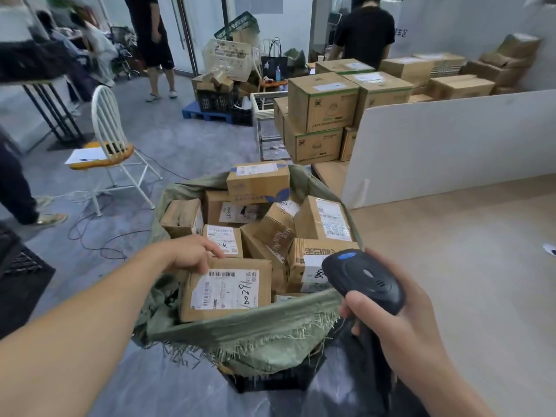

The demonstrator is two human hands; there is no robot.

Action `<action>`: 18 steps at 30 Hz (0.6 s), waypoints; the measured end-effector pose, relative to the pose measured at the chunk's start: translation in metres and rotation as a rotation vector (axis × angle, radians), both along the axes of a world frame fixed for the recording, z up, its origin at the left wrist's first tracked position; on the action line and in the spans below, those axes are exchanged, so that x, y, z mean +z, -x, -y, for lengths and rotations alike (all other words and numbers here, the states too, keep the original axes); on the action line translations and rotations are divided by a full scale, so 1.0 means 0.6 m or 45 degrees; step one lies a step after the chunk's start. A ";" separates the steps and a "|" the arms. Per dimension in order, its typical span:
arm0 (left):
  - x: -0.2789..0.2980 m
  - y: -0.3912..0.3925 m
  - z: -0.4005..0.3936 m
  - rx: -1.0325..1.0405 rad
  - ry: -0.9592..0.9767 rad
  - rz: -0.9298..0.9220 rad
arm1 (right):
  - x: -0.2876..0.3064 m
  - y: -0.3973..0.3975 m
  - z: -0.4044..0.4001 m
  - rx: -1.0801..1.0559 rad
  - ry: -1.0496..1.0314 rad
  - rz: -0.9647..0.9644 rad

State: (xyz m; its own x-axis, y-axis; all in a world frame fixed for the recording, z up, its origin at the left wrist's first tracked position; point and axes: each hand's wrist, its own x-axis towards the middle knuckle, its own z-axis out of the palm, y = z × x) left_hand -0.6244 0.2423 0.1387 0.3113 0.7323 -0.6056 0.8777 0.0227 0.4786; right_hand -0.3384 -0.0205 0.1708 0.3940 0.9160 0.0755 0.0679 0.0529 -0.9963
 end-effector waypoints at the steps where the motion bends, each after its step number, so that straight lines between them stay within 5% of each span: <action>1: -0.006 -0.007 0.000 -0.039 0.018 -0.032 | -0.001 0.000 0.000 -0.003 0.010 -0.011; 11: -0.034 -0.047 0.000 -0.316 0.173 -0.261 | -0.003 0.003 -0.001 -0.086 0.059 -0.060; 18: -0.026 -0.060 -0.015 -0.388 -0.062 -0.267 | 0.001 0.007 0.002 -0.080 0.056 -0.033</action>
State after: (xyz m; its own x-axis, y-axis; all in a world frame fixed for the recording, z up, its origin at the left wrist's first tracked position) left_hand -0.5884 0.2510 0.1229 0.3925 0.6546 -0.6461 0.9197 -0.2731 0.2819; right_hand -0.3423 -0.0215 0.1714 0.4520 0.8917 0.0249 0.0439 0.0057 -0.9990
